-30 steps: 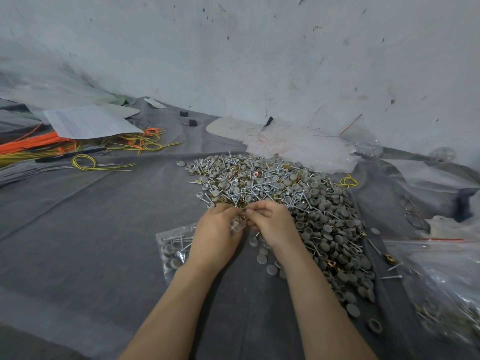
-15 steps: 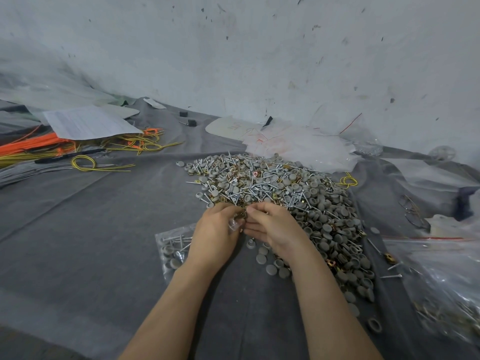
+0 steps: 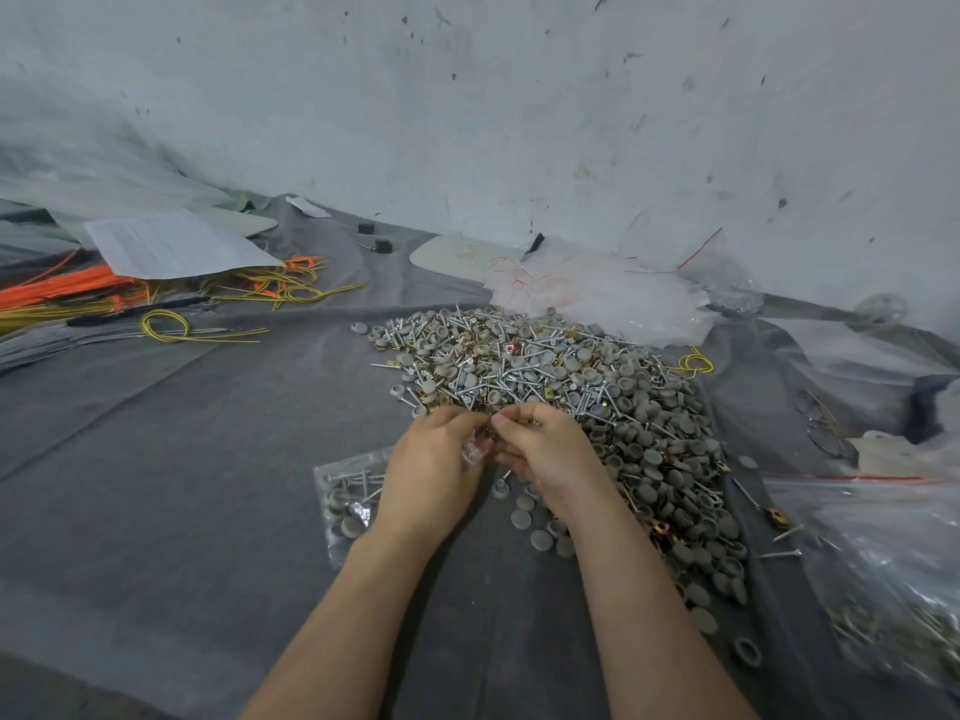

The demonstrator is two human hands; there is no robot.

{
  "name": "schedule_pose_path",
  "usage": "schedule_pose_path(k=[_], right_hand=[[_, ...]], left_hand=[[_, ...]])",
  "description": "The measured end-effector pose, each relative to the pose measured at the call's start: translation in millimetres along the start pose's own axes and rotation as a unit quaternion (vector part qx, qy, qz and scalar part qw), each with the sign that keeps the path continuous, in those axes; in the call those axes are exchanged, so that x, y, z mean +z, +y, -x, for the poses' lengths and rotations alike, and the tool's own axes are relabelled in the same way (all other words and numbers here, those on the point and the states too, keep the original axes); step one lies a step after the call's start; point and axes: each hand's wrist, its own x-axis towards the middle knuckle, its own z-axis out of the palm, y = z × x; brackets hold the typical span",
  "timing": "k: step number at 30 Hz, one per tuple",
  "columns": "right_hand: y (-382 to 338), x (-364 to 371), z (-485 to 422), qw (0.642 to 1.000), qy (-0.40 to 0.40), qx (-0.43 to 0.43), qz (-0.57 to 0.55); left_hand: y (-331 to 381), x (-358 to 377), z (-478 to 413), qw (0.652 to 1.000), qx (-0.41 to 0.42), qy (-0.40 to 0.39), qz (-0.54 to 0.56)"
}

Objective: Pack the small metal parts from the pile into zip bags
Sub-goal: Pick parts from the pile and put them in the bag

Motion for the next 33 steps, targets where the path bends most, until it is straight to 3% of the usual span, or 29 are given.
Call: schedule_pose_path(k=[7,12,18,28,33], right_hand=[[0.0,2.2,1.5,1.000,-0.006,-0.002,-0.008],[-3.0,-0.2,2.6,0.995,-0.034,0.030,-0.094],[-3.2,-0.1,2.5,0.990,-0.039,0.009,-0.136],[3.9,-3.9,-1.8,0.997,-0.019,-0.071,0.036],[5.7,0.5,-1.4,0.981,0.000,-0.127,0.145]], left_hand=[[1.5,0.0,0.1,0.999,-0.006,0.024,0.022],[1.8,0.0,-0.9,0.998,-0.008,0.018,0.063],[1.8,-1.0,-3.0,0.986,-0.080,0.035,0.139],[4.3,-6.1,-3.0,0.970,-0.139,0.030,0.198],[4.9,-6.4,-0.5,0.993,-0.068,0.048,0.085]])
